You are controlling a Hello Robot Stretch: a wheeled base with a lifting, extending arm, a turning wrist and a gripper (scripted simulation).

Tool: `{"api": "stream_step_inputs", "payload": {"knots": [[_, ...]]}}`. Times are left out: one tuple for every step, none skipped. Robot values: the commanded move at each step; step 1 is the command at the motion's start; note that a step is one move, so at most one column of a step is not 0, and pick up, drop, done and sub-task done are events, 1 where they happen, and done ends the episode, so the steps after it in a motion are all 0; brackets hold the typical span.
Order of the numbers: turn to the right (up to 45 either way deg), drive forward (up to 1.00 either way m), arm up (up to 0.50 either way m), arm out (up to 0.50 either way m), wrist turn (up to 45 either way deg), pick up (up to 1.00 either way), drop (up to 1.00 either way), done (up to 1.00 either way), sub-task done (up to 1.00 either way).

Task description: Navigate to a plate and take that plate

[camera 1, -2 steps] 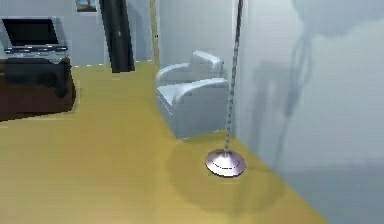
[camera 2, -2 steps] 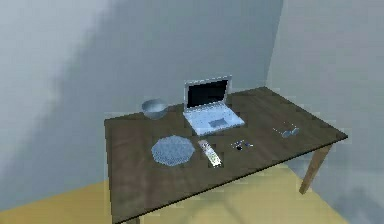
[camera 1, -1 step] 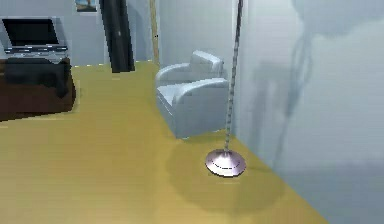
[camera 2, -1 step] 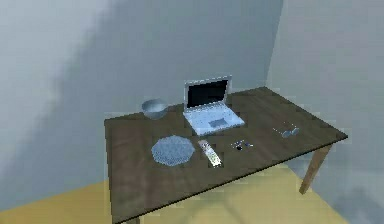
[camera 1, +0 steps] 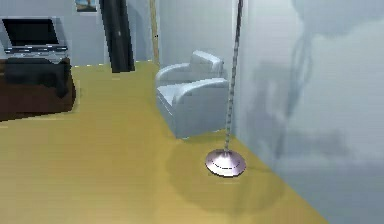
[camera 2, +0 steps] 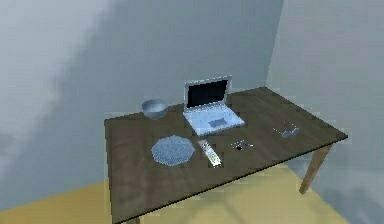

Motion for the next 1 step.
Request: {"api": "stream_step_inputs", "payload": {"knots": [[0.0, 0.0, 0.0, 0.46, 0.0, 0.0, 0.0, 0.0, 0.0]]}}
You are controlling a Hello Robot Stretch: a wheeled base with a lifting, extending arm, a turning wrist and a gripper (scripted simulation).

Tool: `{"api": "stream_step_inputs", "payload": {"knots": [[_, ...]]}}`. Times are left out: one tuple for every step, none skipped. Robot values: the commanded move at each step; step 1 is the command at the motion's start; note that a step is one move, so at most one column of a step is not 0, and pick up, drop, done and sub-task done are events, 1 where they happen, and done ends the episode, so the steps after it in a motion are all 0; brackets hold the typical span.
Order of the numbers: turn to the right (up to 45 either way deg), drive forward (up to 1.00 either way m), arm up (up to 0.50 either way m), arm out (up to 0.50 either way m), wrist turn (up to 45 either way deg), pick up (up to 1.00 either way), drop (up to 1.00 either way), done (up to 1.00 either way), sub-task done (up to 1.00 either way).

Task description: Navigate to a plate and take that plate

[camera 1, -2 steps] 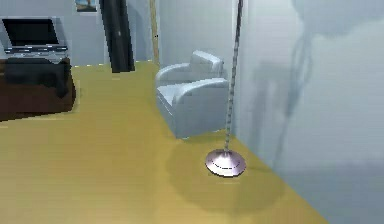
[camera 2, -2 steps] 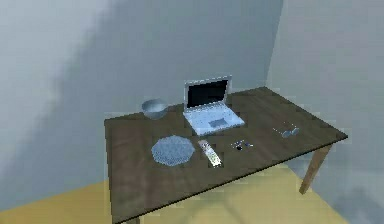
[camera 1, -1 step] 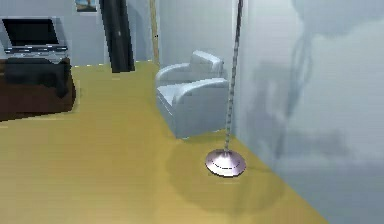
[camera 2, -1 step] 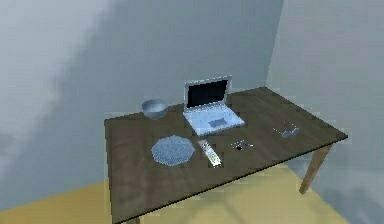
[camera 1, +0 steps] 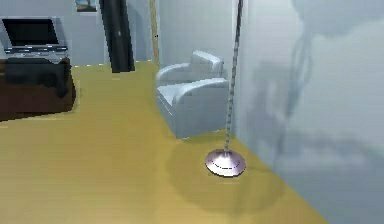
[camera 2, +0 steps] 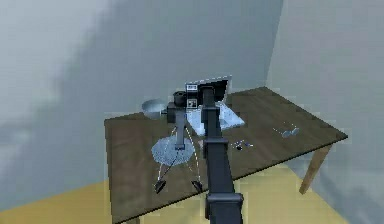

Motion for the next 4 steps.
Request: {"api": "stream_step_inputs", "payload": {"knots": [[0.0, 0.0, 0.0, 0.0, 45.0, 0.0, 0.0, 0.0, 0.0], [0.0, 0.0, 0.0, 0.0, 45.0, 0.0, 0.0, 0.0, 0.0], [0.0, 0.0, 0.0, 0.0, 45.0, 0.0, 0.0, 0.0, 0.0], [0.0, 0.0, 0.0, 0.0, 24.0, 0.0, 0.0, 0.0, 0.0]]}}
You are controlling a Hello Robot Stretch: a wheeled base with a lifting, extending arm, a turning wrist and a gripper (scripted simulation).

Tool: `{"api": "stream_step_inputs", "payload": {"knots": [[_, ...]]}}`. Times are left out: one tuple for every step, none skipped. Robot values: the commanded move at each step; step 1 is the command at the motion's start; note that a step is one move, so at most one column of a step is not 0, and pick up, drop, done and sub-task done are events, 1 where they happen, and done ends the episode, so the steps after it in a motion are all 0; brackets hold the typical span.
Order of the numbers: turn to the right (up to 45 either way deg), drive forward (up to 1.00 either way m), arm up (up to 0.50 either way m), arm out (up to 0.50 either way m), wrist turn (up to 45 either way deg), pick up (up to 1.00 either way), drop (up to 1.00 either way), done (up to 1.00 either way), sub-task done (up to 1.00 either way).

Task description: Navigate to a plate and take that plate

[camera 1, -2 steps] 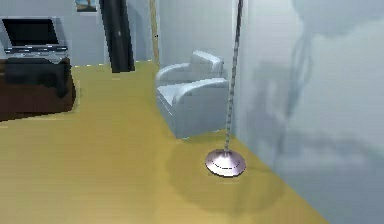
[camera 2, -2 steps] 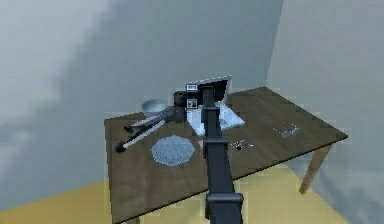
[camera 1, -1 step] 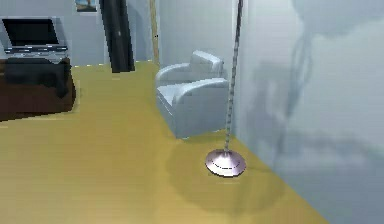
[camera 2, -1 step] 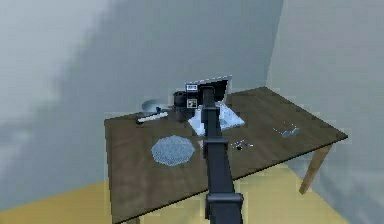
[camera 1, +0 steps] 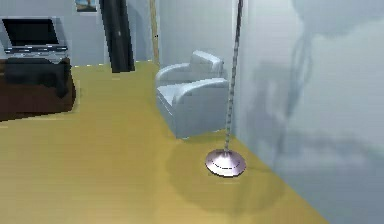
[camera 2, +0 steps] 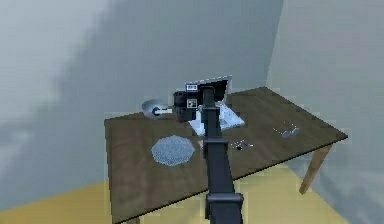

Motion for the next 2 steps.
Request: {"api": "stream_step_inputs", "payload": {"knots": [[0.0, 0.0, -0.3, 0.0, 0.0, 0.0, 0.0, 0.0, 0.0], [0.0, 0.0, 0.0, 0.0, 0.0, 1.0, 0.0, 0.0, 0.0]]}}
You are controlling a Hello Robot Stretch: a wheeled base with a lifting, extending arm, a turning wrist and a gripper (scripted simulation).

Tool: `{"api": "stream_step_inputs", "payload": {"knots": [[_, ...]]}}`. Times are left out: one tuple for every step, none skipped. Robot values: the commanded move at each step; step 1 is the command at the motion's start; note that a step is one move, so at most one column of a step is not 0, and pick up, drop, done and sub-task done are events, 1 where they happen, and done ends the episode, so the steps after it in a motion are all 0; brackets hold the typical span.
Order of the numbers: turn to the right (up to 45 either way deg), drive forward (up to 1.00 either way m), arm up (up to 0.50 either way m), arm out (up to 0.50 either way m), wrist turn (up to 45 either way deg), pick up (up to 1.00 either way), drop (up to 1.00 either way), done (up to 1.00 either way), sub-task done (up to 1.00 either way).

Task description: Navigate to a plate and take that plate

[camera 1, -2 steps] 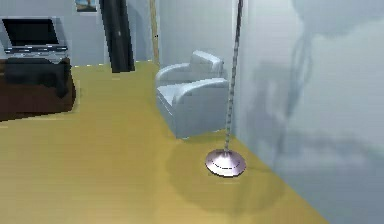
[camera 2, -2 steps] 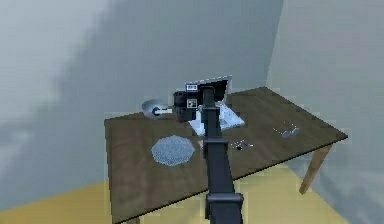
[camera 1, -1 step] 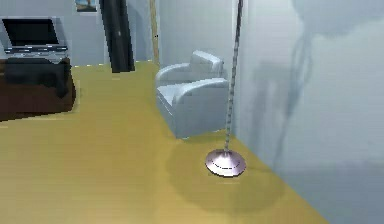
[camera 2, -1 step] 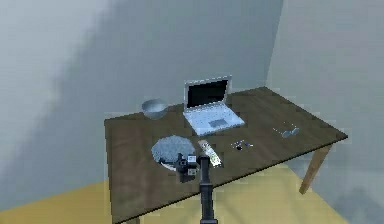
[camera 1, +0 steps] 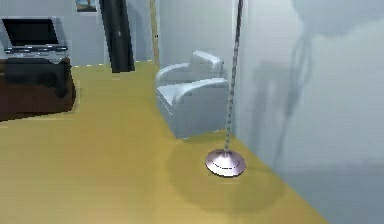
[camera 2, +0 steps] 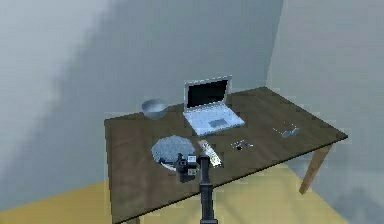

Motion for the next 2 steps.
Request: {"api": "stream_step_inputs", "payload": {"knots": [[0.0, 0.0, 0.1, 0.0, 0.0, 0.0, 0.0, 0.0, 0.0], [0.0, 0.0, 0.0, 0.0, 0.0, 0.0, 0.0, 1.0, 0.0]]}}
